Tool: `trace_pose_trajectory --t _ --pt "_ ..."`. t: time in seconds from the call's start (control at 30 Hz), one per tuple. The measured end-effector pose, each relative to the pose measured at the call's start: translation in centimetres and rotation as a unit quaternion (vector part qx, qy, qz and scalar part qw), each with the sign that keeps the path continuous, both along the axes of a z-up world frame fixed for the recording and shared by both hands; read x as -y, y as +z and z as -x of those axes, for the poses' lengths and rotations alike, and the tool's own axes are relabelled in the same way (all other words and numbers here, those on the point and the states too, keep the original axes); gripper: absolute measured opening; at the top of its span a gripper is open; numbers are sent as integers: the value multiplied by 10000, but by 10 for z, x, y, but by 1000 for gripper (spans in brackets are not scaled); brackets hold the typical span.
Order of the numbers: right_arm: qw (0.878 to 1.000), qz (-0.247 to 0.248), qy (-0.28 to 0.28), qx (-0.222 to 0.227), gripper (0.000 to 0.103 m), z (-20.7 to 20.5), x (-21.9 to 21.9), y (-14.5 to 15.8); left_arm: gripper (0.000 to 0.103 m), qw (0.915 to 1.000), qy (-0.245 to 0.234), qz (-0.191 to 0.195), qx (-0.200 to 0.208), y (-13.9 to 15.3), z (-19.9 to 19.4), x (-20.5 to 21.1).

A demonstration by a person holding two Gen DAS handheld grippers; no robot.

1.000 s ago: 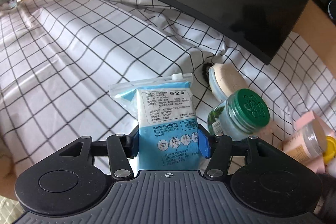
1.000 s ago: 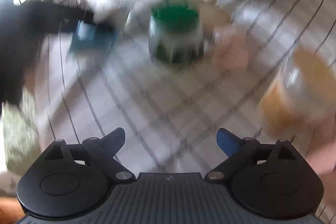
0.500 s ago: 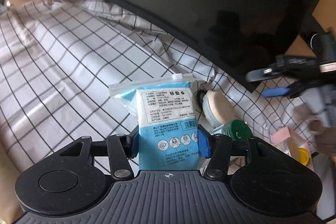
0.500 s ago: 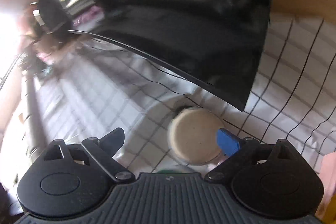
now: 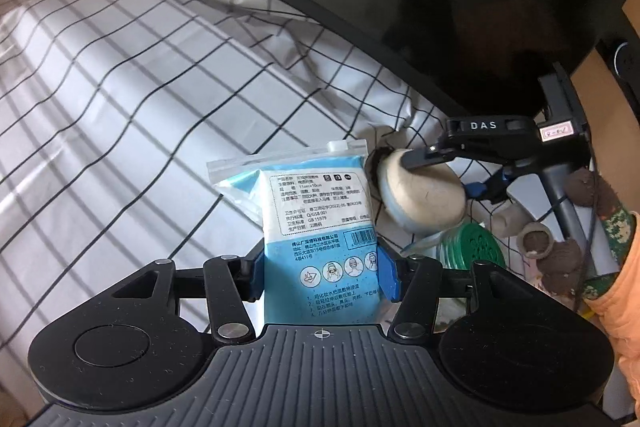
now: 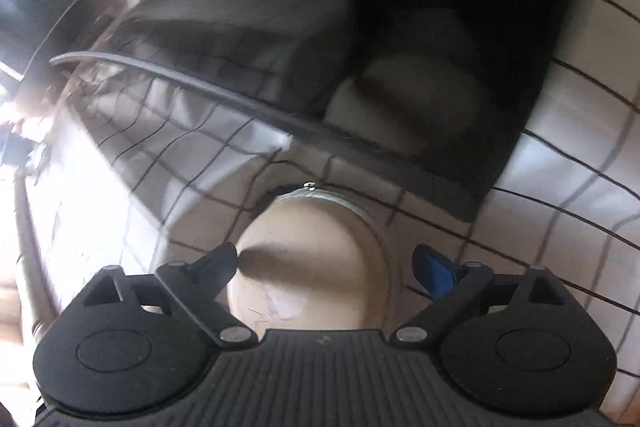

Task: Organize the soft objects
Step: 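Lower the right tool onto the beige round zippered pouch and grasp it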

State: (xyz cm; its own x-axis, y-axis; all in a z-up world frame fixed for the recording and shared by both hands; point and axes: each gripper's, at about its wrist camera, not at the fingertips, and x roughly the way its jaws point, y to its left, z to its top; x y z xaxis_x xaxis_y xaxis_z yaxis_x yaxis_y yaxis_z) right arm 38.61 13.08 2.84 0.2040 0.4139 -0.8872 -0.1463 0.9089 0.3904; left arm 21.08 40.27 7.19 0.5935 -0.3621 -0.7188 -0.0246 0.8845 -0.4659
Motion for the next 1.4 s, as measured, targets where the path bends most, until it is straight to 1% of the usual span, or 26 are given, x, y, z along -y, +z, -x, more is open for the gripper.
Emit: trace_pose_trajectory --t 0.03,0.1,0.2,0.23,0.3,0.37,0.4,0.43,0.47,0.5,0.53,0.57,0.6,0.67,0.73,0.77,0.8,0.87,0.93,1.07,1.1,1.17,1.27,1.3,1.33,1.4 --pt "10000 -12 13 -2 79 2 -1 4 58 10000 -46 4 -12 -1 -3 2" --pt "9996 -181 192 26 58 6 -4 13 58 9999 -111 29 -53 -3 -10 7" --pt "9983 -221 461 289 46 17 -12 37 58 9998 -164 34 -121 -8 -17 11" --pt "9969 -329 605 370 45 21 -15 46 58 9998 -171 40 -129 -9 -19 12" --pt "9945 -425 836 460 45 29 -24 57 58 9998 -158 76 -100 -10 -20 12" --pt "9917 -543 1106 376 45 35 -37 62 58 9998 -127 132 -74 -12 -20 12" --pt "9915 -397 1199 312 46 38 -47 61 58 9998 -102 125 -84 -12 -19 11" --pt "9916 -167 1230 354 46 39 -59 58 58 9999 -72 109 -93 -12 -19 9" --pt "9904 128 1292 465 46 41 -67 57 58 9999 -58 112 -96 -12 -19 8" --pt "9866 533 1409 627 47 45 -79 53 58 9999 -42 120 -96 -11 -18 6" --pt "9834 750 1492 705 47 47 -85 50 58 9999 -18 114 -95 -10 -15 5" --pt "9824 839 1523 687 47 48 -87 47 58 9999 -2 104 -99 -9 -14 4" --pt "9833 795 1498 654 48 48 -86 48 58 9999 10 117 -98 -9 -12 3" --pt "9855 554 1472 635 48 49 -75 55 58 9998 31 167 -112 -9 -10 3" --pt "9850 404 1447 850 57 49 -63 66 58 9997 40 183 -127 -9 -9 4" --pt "9843 384 1434 955 69 49 -57 71 58 9997 42 201 -115 -9 -8 4" --pt "9841 351 1402 1036 74 48 -51 74 58 9997 58 224 -104 -10 -7 5" --pt "9854 205 1354 1008 74 43 -38 70 58 9995 97 267 -121 -12 -5 4" --pt "9875 92 1324 854 74 35 -32 58 58 9994 106 287 -168 -15 -5 4" --pt "9907 188 1195 627 74 24 -26 29 58 9996 25 203 -189 -13 -8 9" --pt "9917 98 1147 567 79 20 -24 23 58 9997 -15 177 -191 -13 -9 10" --pt "9935 -265 1009 464 82 14 -17 13 58 9997 -88 128 -197 -13 -12 14" --pt "9929 -864 804 166 83 5 -10 0 58 9994 -154 136 -293 -19 -16 17" --pt "9925 -972 738 70 86 4 -9 -3 58 9992 -175 138 -321 -21 -17 18" --pt "9925 -999 701 23 86 3 -8 -3 58 9991 -202 144 -348 -23 -19 20" --pt "9913 -1017 835 -11 84 4 -9 4 58 9989 -259 172 -352 -24 -20 23"
